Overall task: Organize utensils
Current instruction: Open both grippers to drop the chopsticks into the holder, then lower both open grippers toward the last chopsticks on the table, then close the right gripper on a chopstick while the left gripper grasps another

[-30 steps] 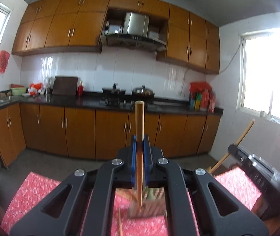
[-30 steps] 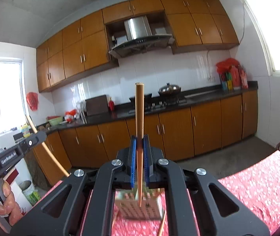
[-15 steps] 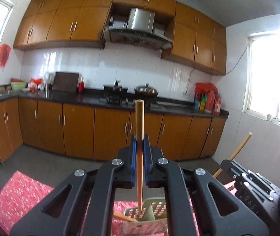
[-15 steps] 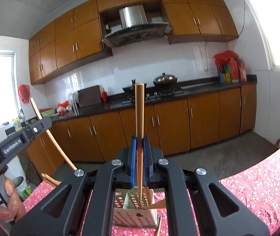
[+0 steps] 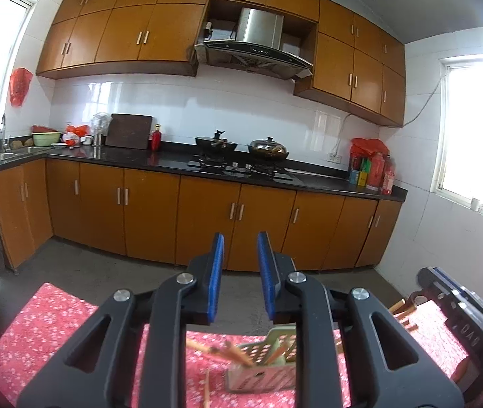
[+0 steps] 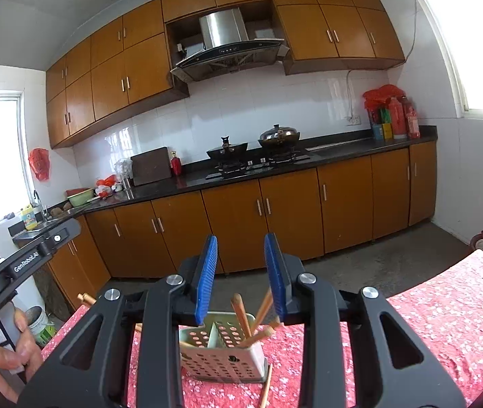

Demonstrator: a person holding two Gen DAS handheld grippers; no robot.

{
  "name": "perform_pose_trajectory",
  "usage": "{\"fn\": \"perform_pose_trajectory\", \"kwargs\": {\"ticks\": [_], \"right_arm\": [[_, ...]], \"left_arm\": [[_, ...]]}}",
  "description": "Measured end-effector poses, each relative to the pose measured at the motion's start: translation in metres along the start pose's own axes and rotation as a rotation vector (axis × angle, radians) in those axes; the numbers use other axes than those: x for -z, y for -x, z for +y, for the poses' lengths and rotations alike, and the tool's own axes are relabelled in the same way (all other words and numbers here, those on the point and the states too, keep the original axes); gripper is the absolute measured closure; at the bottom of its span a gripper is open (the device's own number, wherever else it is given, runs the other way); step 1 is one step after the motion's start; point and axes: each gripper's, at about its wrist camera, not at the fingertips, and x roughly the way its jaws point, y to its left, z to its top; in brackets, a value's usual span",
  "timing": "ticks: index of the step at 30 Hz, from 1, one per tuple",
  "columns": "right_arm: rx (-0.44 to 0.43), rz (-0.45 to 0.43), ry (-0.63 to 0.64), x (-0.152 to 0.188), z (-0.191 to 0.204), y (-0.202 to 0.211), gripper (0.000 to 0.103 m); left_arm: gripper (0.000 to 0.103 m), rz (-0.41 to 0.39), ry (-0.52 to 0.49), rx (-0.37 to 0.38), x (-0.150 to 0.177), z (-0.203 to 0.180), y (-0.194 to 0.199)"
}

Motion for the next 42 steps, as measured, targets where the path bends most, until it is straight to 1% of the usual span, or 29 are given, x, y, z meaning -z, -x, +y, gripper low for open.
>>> {"fn": "perform_pose_trajectory", "kwargs": {"ticks": [4, 6, 8, 12, 13, 15, 16, 19, 22, 26, 28, 29, 30, 31, 33, 36, 42], "right_arm": [[0.031, 0.016, 0.004, 0.007, -0.008, 0.021, 0.070], [0.050, 0.050, -0.011, 0.019, -0.018, 0.030, 0.070], [0.072, 0.087, -0.026, 0.034, -0.027, 0.034, 0.069], [0.106, 0.210, -0.052, 0.080, -0.041, 0.029, 0.069], [0.112, 0.256, -0.063, 0.097, -0.045, 0.024, 0.069], [0.111, 0.318, -0.078, 0.120, -0.047, 0.019, 0.069], [0.105, 0.361, -0.085, 0.136, -0.047, 0.014, 0.069], [0.058, 0.447, -0.092, 0.165, -0.038, 0.004, 0.069], [0.013, 0.530, -0.073, 0.193, -0.022, -0.009, 0.070], [-0.004, 0.597, -0.041, 0.211, -0.006, -0.021, 0.071], [0.003, 0.618, -0.028, 0.217, -0.002, -0.026, 0.073], [0.010, 0.633, -0.019, 0.220, 0.000, -0.030, 0.076], [0.016, 0.644, -0.015, 0.223, -0.001, -0.032, 0.082], [0.021, 0.654, -0.013, 0.225, -0.003, -0.032, 0.085], [0.031, 0.646, -0.010, 0.225, -0.005, -0.032, 0.094], [0.051, 0.641, -0.024, 0.224, -0.014, -0.031, 0.095], [0.140, 0.623, -0.080, 0.218, -0.047, -0.030, 0.096]], "left_arm": [[0.074, 0.018, -0.005, -0.035, 0.014, 0.019, 0.029], [0.071, 0.041, 0.002, -0.052, 0.026, 0.032, 0.040], [0.068, 0.081, 0.004, -0.077, 0.046, 0.046, 0.049], [0.067, 0.175, -0.039, -0.134, 0.092, 0.066, 0.050], [0.067, 0.213, -0.049, -0.152, 0.107, 0.072, 0.046], [0.067, 0.275, -0.053, -0.163, 0.134, 0.081, 0.041], [0.067, 0.304, -0.056, -0.167, 0.146, 0.085, 0.038], [0.067, 0.373, -0.052, -0.160, 0.171, 0.090, 0.033], [0.067, 0.415, -0.055, -0.141, 0.188, 0.090, 0.028], [0.066, 0.451, -0.075, -0.105, 0.204, 0.080, 0.026], [0.066, 0.466, -0.078, -0.093, 0.211, 0.072, 0.026], [0.066, 0.474, -0.078, -0.088, 0.212, 0.070, 0.025], [0.066, 0.484, -0.076, -0.082, 0.216, 0.069, 0.024], [0.066, 0.492, -0.075, -0.078, 0.218, 0.067, 0.022], [0.066, 0.507, -0.074, -0.068, 0.223, 0.064, 0.019], [0.066, 0.527, -0.075, -0.054, 0.228, 0.058, 0.015], [0.066, 0.573, -0.077, -0.030, 0.243, 0.048, 0.004]]}}
